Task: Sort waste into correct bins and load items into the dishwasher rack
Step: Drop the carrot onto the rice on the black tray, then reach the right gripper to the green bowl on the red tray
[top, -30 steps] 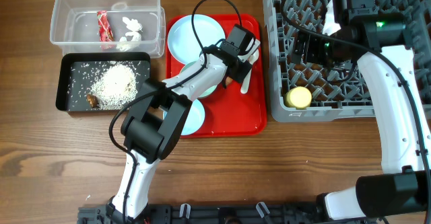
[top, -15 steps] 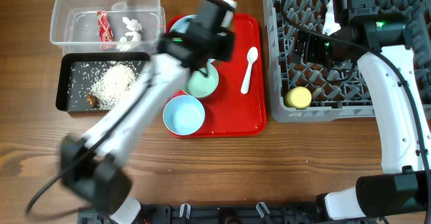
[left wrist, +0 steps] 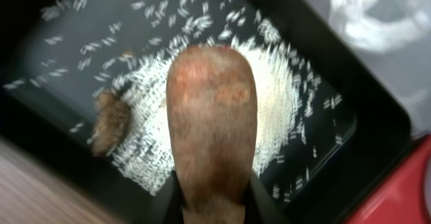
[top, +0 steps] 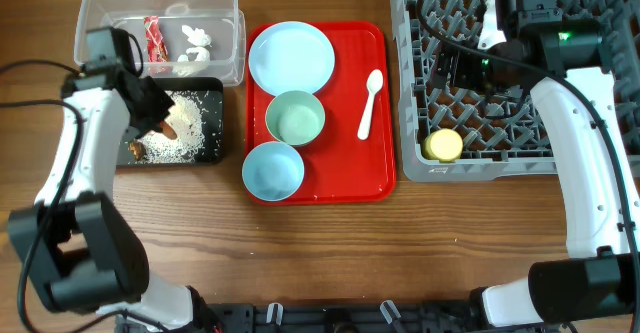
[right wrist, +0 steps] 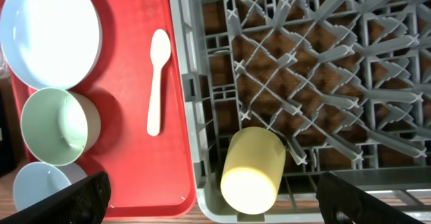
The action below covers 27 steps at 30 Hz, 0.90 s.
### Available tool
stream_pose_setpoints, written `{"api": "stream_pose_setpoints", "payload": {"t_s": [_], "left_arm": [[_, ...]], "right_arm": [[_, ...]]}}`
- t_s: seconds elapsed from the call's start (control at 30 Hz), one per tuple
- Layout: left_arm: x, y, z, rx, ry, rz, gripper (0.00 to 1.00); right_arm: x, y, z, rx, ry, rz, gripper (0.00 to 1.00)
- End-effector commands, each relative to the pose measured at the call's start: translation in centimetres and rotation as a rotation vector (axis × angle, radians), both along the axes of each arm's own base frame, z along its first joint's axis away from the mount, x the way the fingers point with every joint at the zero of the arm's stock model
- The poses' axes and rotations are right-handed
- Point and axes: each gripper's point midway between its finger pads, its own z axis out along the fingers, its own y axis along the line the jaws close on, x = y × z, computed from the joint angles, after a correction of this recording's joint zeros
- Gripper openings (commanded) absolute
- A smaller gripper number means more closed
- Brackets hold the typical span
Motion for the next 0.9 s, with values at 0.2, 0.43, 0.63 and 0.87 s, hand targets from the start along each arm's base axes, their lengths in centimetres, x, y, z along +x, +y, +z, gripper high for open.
{"api": "stream_pose_setpoints", "payload": {"t_s": [0.2,0.43,0.63,0.87], "left_arm": [[1.6,0.4,-5.1,-0.008,-0.012,0.021,0.38],[1.5,0.4,1.4,0.042,-0.050,-0.095,0.43],[0.3,0.5,13.1,0.131,-0.320,-0.098,1.00],[0.1,0.4,13.5,0.133,-0.331,-0.097,1.00]], "right_arm": [[0.5,1.1,0.7,0.054,-0.029,0.041,0.99],[2.1,10.9,3.5,0.302,-0.171,0.280,0.98],[2.2,19.4,-6.8,0.167,0.029,0.238,0.91],[1.1,21.2,-17.9,0.159,0.298,0.227,0.62]]}}
